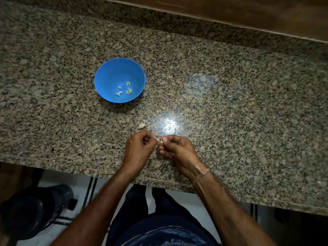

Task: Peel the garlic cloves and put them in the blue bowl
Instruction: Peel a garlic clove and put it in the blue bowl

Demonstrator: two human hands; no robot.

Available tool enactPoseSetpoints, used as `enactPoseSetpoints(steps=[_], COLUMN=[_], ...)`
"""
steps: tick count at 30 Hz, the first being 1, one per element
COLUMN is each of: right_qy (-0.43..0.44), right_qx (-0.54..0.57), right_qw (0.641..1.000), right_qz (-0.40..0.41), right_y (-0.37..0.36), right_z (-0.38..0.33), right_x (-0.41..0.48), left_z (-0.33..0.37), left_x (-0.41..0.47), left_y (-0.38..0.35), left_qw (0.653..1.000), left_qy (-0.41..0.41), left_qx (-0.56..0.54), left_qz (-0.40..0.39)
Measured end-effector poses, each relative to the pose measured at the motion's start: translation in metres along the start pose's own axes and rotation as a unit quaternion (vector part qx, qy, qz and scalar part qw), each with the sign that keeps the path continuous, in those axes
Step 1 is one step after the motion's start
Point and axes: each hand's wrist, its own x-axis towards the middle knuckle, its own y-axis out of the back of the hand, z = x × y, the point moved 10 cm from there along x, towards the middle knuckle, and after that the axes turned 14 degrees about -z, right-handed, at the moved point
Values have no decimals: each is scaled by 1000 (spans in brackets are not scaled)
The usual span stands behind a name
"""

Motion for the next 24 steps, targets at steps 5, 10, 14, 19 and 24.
enactPoseSetpoints(steps=[5,10,14,19,24], right_qy=[60,114,121,136,145], right_qx=[-66,-119,-135,-207,-230], right_qw=[995,984,981,967,961], right_qz=[34,73,73,61,48], right_y=[7,7,6,2,-5], right_z=[-10,-17,-20,-29,-35], right_x=[3,3,0,-3,-4], left_z=[-9,-2,-2,-1,-1], left_x=[-5,-12,-13,-14,-12], left_y=[-7,-24,-19,-8,-6], left_qw=[997,968,971,994,994], left_qy=[25,31,32,1,-5], left_qx=[-79,-241,-233,-112,-107], left_qz=[-2,-63,-36,9,21])
